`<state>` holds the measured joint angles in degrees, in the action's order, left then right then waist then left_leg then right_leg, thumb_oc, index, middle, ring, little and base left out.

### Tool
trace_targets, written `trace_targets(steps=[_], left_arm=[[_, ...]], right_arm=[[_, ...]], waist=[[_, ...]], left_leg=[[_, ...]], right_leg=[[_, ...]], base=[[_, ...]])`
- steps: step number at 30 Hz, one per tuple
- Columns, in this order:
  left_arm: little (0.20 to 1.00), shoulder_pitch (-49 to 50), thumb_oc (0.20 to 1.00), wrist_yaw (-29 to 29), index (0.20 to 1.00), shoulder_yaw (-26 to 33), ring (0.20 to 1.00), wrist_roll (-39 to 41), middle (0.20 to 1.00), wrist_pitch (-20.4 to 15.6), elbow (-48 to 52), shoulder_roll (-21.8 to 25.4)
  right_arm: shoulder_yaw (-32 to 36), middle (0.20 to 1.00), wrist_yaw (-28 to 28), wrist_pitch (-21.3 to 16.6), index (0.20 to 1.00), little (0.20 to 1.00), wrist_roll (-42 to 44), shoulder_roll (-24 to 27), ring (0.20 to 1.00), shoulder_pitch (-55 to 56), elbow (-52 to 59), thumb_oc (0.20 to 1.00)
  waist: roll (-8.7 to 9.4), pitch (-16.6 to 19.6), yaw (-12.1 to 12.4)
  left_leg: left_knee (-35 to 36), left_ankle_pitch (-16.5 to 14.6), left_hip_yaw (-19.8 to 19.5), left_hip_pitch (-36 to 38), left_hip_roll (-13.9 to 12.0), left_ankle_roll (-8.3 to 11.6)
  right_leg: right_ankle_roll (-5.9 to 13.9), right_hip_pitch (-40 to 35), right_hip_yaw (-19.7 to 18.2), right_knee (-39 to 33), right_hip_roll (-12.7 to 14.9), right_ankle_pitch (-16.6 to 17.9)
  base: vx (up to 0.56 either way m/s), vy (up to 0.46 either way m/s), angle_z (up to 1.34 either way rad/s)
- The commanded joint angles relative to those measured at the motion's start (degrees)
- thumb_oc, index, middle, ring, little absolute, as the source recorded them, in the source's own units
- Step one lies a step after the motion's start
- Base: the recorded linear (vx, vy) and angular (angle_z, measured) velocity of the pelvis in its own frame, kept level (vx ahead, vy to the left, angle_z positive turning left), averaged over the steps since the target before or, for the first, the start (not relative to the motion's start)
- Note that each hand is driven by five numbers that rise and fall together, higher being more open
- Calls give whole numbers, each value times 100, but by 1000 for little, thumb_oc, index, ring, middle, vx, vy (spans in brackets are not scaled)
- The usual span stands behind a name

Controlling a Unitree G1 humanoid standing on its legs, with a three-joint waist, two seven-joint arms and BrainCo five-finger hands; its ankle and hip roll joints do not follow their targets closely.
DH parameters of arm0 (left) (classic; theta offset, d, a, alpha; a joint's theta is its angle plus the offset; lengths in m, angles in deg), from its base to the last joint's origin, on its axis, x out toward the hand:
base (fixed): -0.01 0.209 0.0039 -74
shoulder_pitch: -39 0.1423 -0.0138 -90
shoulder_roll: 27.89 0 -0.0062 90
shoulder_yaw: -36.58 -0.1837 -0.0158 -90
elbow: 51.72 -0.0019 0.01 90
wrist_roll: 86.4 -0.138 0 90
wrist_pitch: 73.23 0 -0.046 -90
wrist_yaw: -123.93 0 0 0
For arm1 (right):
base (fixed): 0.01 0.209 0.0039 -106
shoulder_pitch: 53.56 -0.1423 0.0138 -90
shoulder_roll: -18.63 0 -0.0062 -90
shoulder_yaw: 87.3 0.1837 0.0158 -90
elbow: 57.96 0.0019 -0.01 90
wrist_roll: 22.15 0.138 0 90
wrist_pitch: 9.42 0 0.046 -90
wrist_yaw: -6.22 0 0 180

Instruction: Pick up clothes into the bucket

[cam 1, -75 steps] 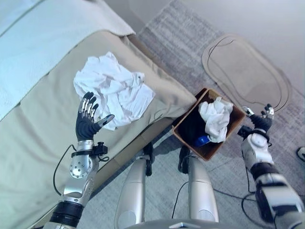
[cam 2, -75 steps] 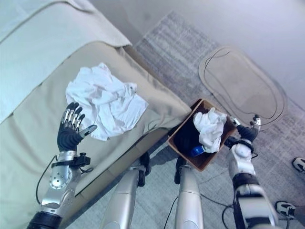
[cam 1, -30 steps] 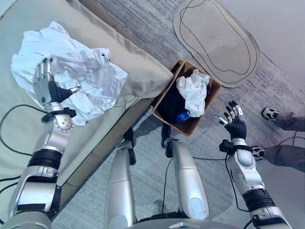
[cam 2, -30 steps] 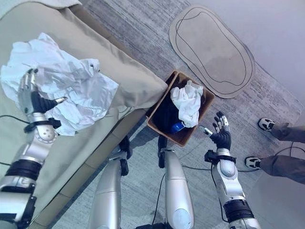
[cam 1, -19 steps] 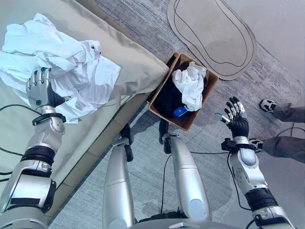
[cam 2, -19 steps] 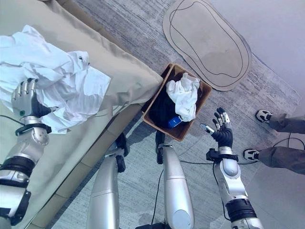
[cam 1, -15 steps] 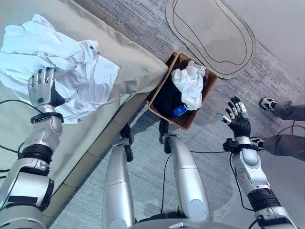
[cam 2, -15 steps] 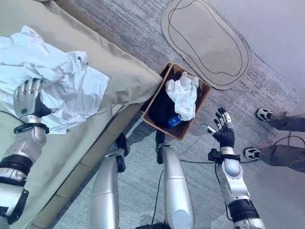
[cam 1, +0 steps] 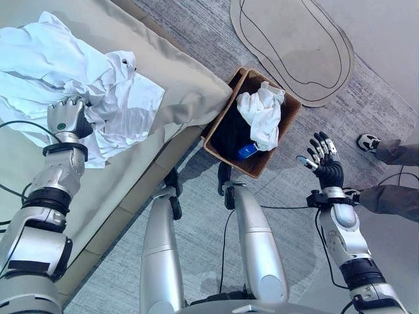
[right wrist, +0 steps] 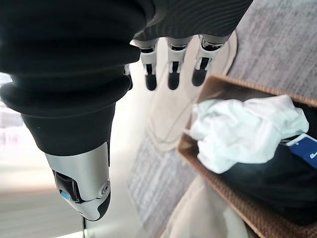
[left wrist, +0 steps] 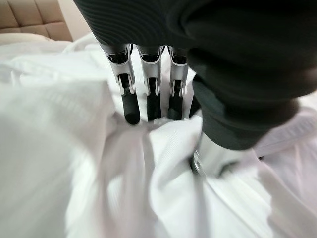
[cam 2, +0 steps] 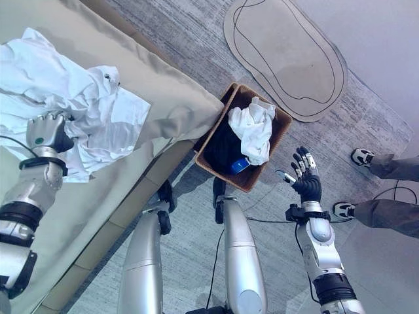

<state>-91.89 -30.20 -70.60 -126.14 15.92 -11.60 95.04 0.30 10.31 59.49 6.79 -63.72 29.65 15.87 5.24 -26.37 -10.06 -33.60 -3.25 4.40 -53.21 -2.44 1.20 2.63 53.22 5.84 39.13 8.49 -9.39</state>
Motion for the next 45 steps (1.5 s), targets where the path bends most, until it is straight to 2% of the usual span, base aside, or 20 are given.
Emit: trace_targets(steps=[1, 6, 11, 13, 14, 16, 17, 20, 21, 23, 24, 25, 28, 33, 36, 41, 45], left_arm=[[200, 615, 200, -30, 200, -23, 200, -33, 200, -139, -72, -157], [200, 1003, 200, -76, 200, 155, 200, 32, 200, -227, 99, -263], [200, 1818, 200, -204, 200, 601, 200, 122, 200, -463, 1067, -416], [200, 2368, 200, -307, 200, 960, 200, 355, 200, -732, 1906, -666], [200, 2371, 200, -309, 200, 964, 200, 355, 200, -732, 1908, -666], [200, 2889, 200, -390, 200, 1158, 200, 574, 200, -1069, 2560, -948], [200, 2894, 200, -392, 200, 1165, 200, 573, 200, -1069, 2565, -948], [200, 3377, 200, -728, 200, 1238, 200, 1031, 200, -1563, 3585, -1230], [200, 3394, 200, -741, 200, 1248, 200, 1039, 200, -1562, 3602, -1230], [200, 3516, 200, -1081, 200, 1038, 200, 1521, 200, -1919, 4312, -1384], [200, 3536, 200, -1111, 200, 1054, 200, 1542, 200, -1908, 4343, -1378], [200, 3570, 200, -1359, 200, 916, 200, 1968, 200, -2090, 4701, -1453], [200, 3497, 200, -1593, 200, 722, 200, 2745, 200, -2280, 5270, -1538], [200, 3132, 200, -1898, 200, 518, 200, 3657, 200, -2393, 6149, -1555], [200, 2796, 200, -2046, 200, 372, 200, 3883, 200, -2386, 6433, -1577], [200, 2338, 200, -2191, 200, 271, 200, 4265, 200, -2332, 6608, -1726], [200, 1878, 200, -2234, 200, 140, 200, 4329, 200, -2277, 6609, -1789]], right_arm=[[104, 1000, -27, -204, 1000, 1000, 180, 42, 1000, 410, 272, 1000], [30, 1000, -23, -150, 1000, 1000, 69, 27, 1000, 410, 222, 1000], [55, 1000, -21, -57, 1000, 1000, -82, -2, 1000, 416, 168, 1000], [125, 1000, 3, -2, 1000, 1000, -203, -34, 1000, 414, 155, 1000], [123, 1000, 3, -2, 1000, 1000, -203, -34, 1000, 414, 155, 1000], [169, 1000, 10, 53, 1000, 1000, -308, -104, 1000, 390, 69, 1000], [167, 1000, 11, 54, 1000, 1000, -309, -104, 1000, 388, 70, 1000], [174, 1000, 69, 99, 1000, 1000, -497, -169, 1000, 343, -60, 1000], [169, 1000, 72, 97, 1000, 1000, -501, -169, 1000, 345, -63, 1000], [59, 1000, 99, 100, 1000, 1000, -627, -194, 1000, 251, -171, 1000], [55, 1000, 99, 95, 1000, 1000, -629, -194, 1000, 251, -178, 1000], [-61, 1000, 154, 123, 1000, 1000, -819, -195, 1000, 157, -254, 1000], [-314, 1000, 335, 168, 1000, 1000, -1480, -80, 1000, -41, -217, 1000], [-842, 1000, 330, 261, 1000, 1000, -2249, 174, 1000, -404, -81, 1000], [-1194, 1000, 266, 329, 1000, 1000, -2714, 285, 1000, -735, -140, 1000], [-1588, 1000, 15, 371, 1000, 1000, -2757, 274, 1000, -1013, 4, 1000], [-1860, 1000, -441, 403, 1000, 1000, -2305, 189, 1000, -1071, 254, 1000]], waist=[[-162, 764, -52], [-197, 826, 47], [-274, 876, 203], [-306, 919, 297], [-306, 914, 295], [-345, 999, 403], [-344, 997, 396], [-411, 1104, 516], [-414, 1097, 510], [-439, 1213, 577], [-443, 1194, 570], [-448, 1274, 605], [-438, 1387, 631], [-396, 1570, 660], [-367, 1701, 653], [-346, 1835, 621], [-342, 2010, 623]], left_leg=[[192, 43, -444, 75, -353, 192], [498, 89, -441, 560, -318, 195], [931, 144, -467, 1321, -283, 213], [1311, 211, -487, 1822, -253, 226], [1315, 212, -488, 1830, -253, 226], [1722, 315, -512, 2343, -240, 231], [1757, 358, -513, 2348, -235, 228], [2263, 515, -543, 2869, -232, 255], [2291, 527, -546, 2897, -234, 257], [2587, 636, -548, 3179, -226, 306], [2625, 652, -555, 3224, -229, 308], [2741, 685, -549, 3337, -232, 323], [2908, 722, -521, 3555, -255, 338], [2981, 650, -477, 3965, -298, 331], [3005, 569, -403, 4225, -306, 312], [3072, 493, -328, 4555, -318, 312], [3183, 465, -272, 4809, -352, 323]], right_leg=[[636, -210, -259, -931, 484, 937], [648, -662, -193, -1113, 518, 938], [679, -1413, -98, -1464, 554, 959], [702, -1934, -40, -1790, 571, 989], [702, -1942, -38, -1794, 571, 990], [734, -2461, 38, -2121, 575, 1039], [731, -2469, 42, -2156, 577, 1077], [761, -3043, 212, -2582, 606, 1148], [760, -3073, 221, -2607, 603, 1156], [779, -3410, 349, -2931, 594, 1239], [778, -3464, 366, -2976, 588, 1257], [795, -3595, 426, -3122, 575, 1292], [825, -3842, 485, -3321, 555, 1358], [840, -4233, 476, -3468, 489, 1342], [850, -4480, 456, -3538, 458, 1323], [851, -4740, 422, -3602, 415, 1287], [848, -4967, 438, -3714, 381, 1272]], base=[[0, 0, 0], [17, -9, 1], [67, -21, 5], [89, -35, 5], [70, -24, 14], [103, -32, 22], [76, -25, 16], [77, -32, 12], [67, -37, 14], [55, -34, 22], [57, -44, 19], [38, -34, 15], [52, -32, 5], [62, -18, -2], [86, -6, -5], [78, -22, -8], [68, -17, -9]])
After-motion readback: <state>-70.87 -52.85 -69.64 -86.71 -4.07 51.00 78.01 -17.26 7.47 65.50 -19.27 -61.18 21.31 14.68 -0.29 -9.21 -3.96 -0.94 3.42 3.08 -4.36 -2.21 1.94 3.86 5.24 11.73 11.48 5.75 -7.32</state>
